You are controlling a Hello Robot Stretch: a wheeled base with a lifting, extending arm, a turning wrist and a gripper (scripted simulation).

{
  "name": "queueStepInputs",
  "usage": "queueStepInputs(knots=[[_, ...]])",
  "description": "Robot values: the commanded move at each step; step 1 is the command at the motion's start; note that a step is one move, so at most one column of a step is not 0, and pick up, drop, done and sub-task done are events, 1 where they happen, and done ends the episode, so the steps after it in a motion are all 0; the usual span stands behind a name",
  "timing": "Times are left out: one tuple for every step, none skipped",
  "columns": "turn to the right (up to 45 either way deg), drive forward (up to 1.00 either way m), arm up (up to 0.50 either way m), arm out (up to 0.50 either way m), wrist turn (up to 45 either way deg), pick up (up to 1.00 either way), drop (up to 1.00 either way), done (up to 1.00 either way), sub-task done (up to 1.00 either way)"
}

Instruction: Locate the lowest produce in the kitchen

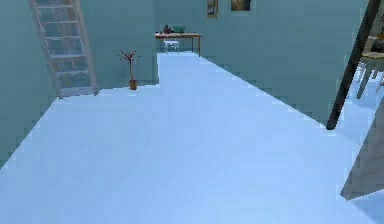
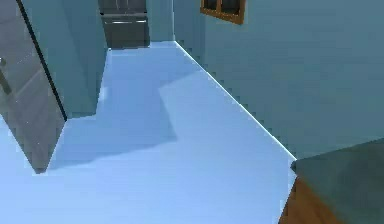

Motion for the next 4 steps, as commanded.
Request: queueStepInputs(knots=[[0.0, 1.00, 0.00, 0.00, 0.0, 0.00, 0.00, 0.00, 0.00], [0.0, 1.00, 0.00, 0.00, 0.0, 0.00, 0.00, 0.00, 0.00], [-3.0, 0.00, 0.00, 0.00, 0.0, 0.00, 0.00, 0.00, 0.00], [0.0, 1.00, 0.00, 0.00, 0.0, 0.00, 0.00, 0.00, 0.00]])
